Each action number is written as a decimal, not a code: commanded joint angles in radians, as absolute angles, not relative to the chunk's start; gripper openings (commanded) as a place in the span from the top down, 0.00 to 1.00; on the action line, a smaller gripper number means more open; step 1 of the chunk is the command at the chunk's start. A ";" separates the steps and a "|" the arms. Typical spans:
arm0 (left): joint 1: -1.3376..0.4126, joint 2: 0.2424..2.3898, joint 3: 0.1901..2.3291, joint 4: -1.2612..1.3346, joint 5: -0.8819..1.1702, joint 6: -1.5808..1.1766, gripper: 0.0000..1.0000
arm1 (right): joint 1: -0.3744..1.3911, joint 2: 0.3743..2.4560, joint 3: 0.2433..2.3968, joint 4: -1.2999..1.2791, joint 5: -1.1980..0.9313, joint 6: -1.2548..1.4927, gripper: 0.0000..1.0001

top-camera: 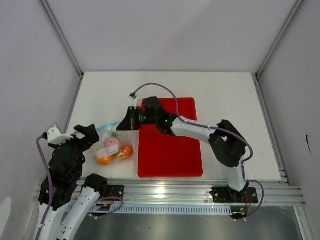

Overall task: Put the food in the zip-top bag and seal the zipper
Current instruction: Place the zipper food storage bag at the center of the board.

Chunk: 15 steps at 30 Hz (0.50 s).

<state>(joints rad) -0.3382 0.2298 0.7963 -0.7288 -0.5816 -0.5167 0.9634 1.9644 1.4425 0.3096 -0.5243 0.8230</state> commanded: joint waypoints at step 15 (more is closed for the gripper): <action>-0.342 0.225 0.899 -0.684 -0.382 -0.399 0.01 | 0.776 2.433 2.075 0.054 -0.571 0.704 0.90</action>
<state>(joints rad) -0.3382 0.2302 0.8837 -0.6987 -0.4397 -0.4244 0.7815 2.3589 1.9553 0.1406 -0.5732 0.7658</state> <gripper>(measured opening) 0.994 0.091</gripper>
